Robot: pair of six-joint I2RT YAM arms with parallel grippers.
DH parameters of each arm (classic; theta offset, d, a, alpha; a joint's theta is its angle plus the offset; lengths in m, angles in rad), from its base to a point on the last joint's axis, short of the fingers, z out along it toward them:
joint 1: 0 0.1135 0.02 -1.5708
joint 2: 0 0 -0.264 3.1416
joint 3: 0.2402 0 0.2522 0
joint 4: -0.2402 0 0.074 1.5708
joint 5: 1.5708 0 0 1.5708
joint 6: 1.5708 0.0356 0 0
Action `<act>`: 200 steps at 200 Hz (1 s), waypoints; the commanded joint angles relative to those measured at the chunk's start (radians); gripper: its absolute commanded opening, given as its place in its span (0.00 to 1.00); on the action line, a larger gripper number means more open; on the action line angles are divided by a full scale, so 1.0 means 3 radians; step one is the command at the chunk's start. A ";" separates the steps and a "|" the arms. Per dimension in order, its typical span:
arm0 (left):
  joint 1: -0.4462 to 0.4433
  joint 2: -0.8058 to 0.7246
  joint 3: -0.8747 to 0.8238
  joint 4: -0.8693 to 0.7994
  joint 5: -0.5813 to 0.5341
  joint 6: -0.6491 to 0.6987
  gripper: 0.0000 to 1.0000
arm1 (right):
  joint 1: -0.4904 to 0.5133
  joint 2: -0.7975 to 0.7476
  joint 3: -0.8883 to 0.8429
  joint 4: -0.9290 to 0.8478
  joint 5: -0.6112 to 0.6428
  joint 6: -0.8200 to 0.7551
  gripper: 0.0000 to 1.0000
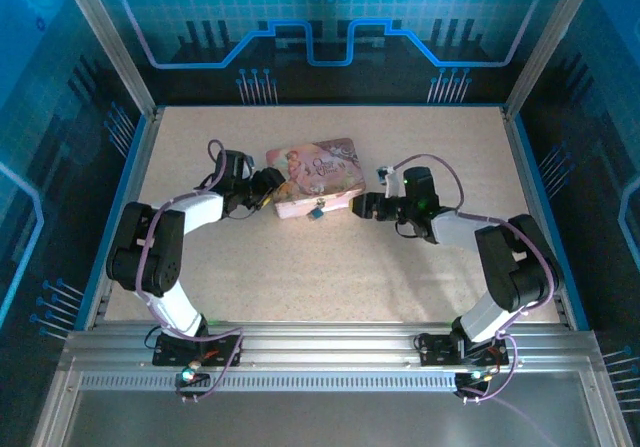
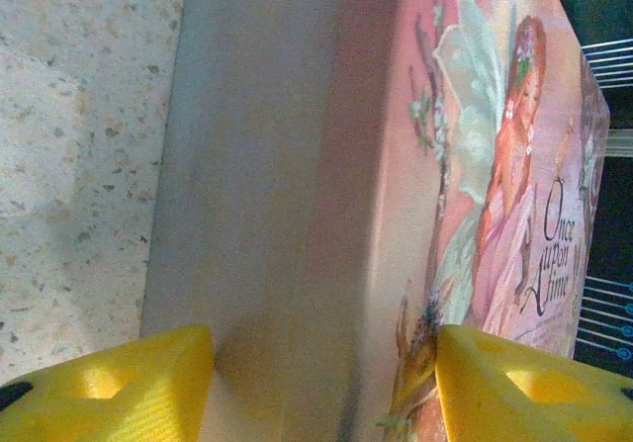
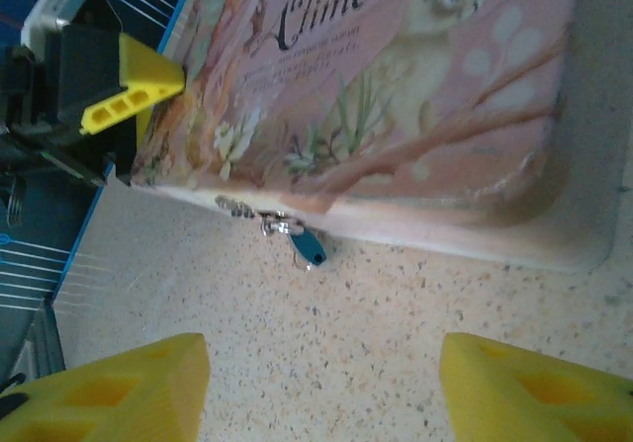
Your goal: Unlock the padlock with the key
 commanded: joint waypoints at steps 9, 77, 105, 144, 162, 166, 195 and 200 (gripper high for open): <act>-0.0111 -0.0062 -0.0228 -0.0312 -0.0070 0.0033 0.60 | -0.0069 0.0227 0.0266 0.0158 -0.0201 0.0054 0.71; -0.0288 -0.0370 -0.0567 -0.0327 -0.0134 -0.0076 0.60 | -0.0122 0.0708 0.0723 0.0447 -0.0427 0.0143 0.77; -0.0337 -0.0543 -0.0679 -0.0372 -0.0181 -0.0103 0.60 | -0.0129 0.0773 0.0767 0.0568 -0.0400 0.0107 0.78; -0.0331 -0.0892 -0.0574 -0.0572 -0.0289 0.0050 0.61 | -0.0208 0.0498 0.0442 0.0722 -0.0315 0.0011 0.80; -0.0332 -0.1095 -0.0414 -0.0827 -0.0403 0.0209 0.64 | -0.0263 0.0335 0.0234 0.0787 -0.0329 -0.0058 0.80; -0.0332 -0.1132 -0.0373 -0.0888 -0.0425 0.0247 0.64 | -0.0272 0.0302 0.0196 0.0785 -0.0342 -0.0067 0.80; -0.0347 -0.1352 -0.0159 -0.1110 -0.0428 0.0390 0.64 | -0.0321 0.0212 0.0078 0.0625 -0.0649 -0.0054 0.77; -0.0363 -0.1368 -0.0129 -0.1116 -0.0399 0.0391 0.63 | -0.0317 0.0230 0.0068 0.0624 -0.0733 -0.0059 0.76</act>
